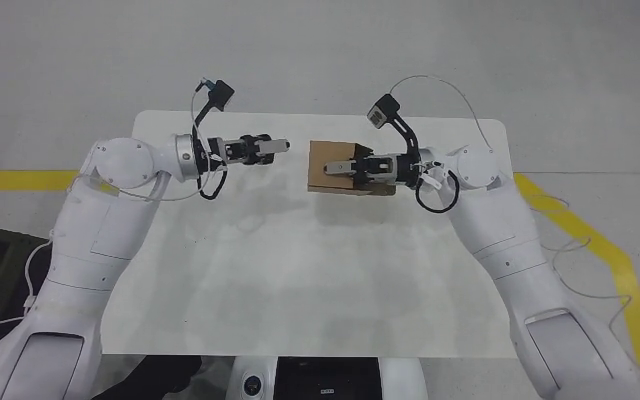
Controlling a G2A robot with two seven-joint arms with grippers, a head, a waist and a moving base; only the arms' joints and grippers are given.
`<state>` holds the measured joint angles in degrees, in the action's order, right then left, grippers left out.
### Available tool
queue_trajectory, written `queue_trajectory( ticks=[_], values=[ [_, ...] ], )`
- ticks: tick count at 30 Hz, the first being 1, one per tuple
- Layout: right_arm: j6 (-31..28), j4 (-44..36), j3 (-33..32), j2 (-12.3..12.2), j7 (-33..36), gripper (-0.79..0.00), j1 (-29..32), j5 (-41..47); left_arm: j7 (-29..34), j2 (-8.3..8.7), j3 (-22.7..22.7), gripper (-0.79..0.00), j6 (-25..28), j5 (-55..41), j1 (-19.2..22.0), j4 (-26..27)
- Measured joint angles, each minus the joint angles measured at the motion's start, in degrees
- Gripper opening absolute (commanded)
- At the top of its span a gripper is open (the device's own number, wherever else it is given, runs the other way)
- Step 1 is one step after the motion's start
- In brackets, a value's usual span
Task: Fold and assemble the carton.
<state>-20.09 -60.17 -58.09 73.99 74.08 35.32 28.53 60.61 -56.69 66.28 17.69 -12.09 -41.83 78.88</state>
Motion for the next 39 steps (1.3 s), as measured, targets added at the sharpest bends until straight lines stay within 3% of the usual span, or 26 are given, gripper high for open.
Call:
queue_trajectory(
  ticks=[9, 24, 25, 28, 30, 31, 33, 36, 39],
  values=[
    [0.52, 6.07, 2.97, 0.38, -1.59, -0.785, 0.13, -5.53, -8.74, 0.84, 2.00, 0.000, 9.56, 13.53, -4.41, 3.99],
    [-2.05, 15.04, 8.41, 2.91, -4.43, -0.782, -1.37, -7.11, -16.06, 1.56, 4.09, 0.000, 13.99, 25.77, -7.57, 7.59],
    [-2.22, 15.57, 8.67, 3.09, -4.55, -0.733, -1.41, -7.02, -16.68, 1.58, 4.16, 0.000, 14.34, 26.64, -7.71, 7.71],
    [-2.38, 17.26, 9.61, 3.66, -4.33, -0.489, -1.71, -6.92, -18.82, 1.69, 4.48, 0.000, 15.76, 30.29, -8.15, 8.01],
    [-2.51, 18.11, 10.14, 4.05, -4.17, -0.400, -2.05, -6.81, -20.21, 1.73, 4.53, 0.000, 16.22, 32.87, -8.30, 7.87],
    [-2.59, 18.37, 10.31, 4.20, -4.14, -0.283, -2.19, -6.71, -20.73, 1.73, 4.52, 0.000, 16.38, 33.90, -8.26, 7.79],
    [-2.70, 18.82, 10.58, 4.50, -3.98, -0.120, -2.57, -6.55, -21.99, 1.74, 4.44, 0.000, 17.10, 36.54, -7.99, 7.66],
    [-3.08, 19.16, 10.42, 4.61, -3.54, -0.037, -3.21, -6.43, -24.35, 1.80, 4.40, 0.000, 19.16, 41.38, -7.78, 7.61],
    [-3.64, 18.94, 9.47, 4.30, -2.73, -0.015, -3.42, -5.98, -27.88, 1.86, 4.38, 0.000, 22.03, 46.57, -8.25, 7.74]
  ],
)
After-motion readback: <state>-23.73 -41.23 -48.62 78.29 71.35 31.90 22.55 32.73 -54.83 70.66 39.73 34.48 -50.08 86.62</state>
